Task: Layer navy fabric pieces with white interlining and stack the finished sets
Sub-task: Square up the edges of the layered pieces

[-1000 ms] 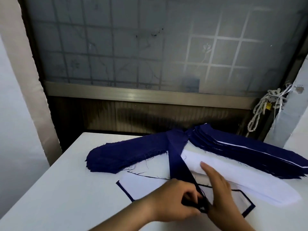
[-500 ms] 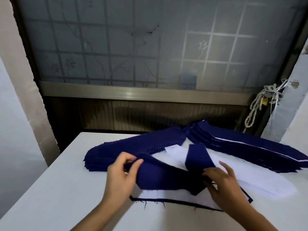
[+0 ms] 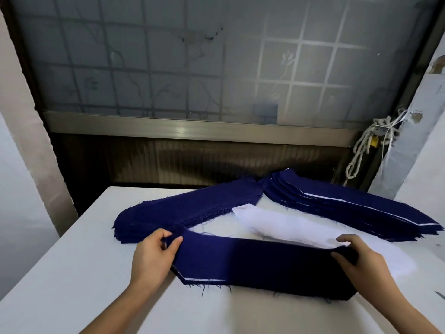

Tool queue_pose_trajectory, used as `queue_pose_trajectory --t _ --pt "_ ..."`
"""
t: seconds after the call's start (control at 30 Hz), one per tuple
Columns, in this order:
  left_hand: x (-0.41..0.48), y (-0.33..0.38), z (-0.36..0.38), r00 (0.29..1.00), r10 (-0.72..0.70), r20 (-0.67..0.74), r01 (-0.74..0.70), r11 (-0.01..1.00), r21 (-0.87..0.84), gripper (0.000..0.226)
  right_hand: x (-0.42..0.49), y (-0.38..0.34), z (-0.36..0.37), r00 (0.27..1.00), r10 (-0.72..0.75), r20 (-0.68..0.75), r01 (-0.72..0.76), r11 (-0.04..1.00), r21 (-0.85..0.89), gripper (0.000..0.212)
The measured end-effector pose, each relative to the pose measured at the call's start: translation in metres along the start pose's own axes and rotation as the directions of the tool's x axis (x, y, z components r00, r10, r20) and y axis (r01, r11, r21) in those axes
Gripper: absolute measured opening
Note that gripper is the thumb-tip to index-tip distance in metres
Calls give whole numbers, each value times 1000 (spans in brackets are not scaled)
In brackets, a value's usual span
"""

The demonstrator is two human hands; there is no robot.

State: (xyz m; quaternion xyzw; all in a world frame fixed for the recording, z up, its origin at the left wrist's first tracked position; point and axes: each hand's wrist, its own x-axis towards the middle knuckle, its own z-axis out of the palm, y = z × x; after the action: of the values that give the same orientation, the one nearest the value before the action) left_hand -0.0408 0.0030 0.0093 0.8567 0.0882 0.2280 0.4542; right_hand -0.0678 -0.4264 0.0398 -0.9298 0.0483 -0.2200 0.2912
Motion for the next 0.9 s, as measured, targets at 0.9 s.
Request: queue_pose_trajectory --t 0.9 --pt "-3 -22 13 981 176 75 -190 846 498 19 -19 21 31 976 186 -117 -203 967 -157 28"
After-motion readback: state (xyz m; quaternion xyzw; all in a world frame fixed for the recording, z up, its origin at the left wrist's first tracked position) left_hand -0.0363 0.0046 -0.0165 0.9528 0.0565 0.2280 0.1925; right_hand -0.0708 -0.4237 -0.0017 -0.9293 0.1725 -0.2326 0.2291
